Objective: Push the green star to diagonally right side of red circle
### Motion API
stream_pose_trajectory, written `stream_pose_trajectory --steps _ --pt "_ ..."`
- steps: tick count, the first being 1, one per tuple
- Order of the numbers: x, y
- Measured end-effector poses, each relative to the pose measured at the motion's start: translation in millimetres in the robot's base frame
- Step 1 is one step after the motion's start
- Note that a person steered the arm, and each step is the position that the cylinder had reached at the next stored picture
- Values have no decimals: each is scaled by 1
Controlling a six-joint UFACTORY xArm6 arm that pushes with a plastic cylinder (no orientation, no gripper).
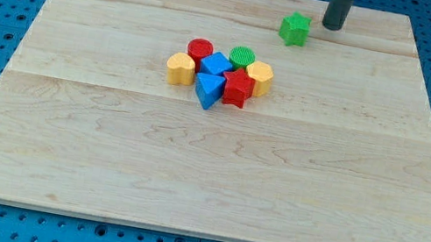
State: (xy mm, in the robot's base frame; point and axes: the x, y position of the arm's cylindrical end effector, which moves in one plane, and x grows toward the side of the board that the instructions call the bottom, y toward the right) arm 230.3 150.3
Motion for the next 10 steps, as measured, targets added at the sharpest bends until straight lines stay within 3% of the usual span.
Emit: stream_pose_trajectory --steps 2,3,4,8,9,10 --pt "69 -70" --pt "51 -60" --pt "69 -89" --pt "77 -135" --pt "87 -118" --pt "64 -115"
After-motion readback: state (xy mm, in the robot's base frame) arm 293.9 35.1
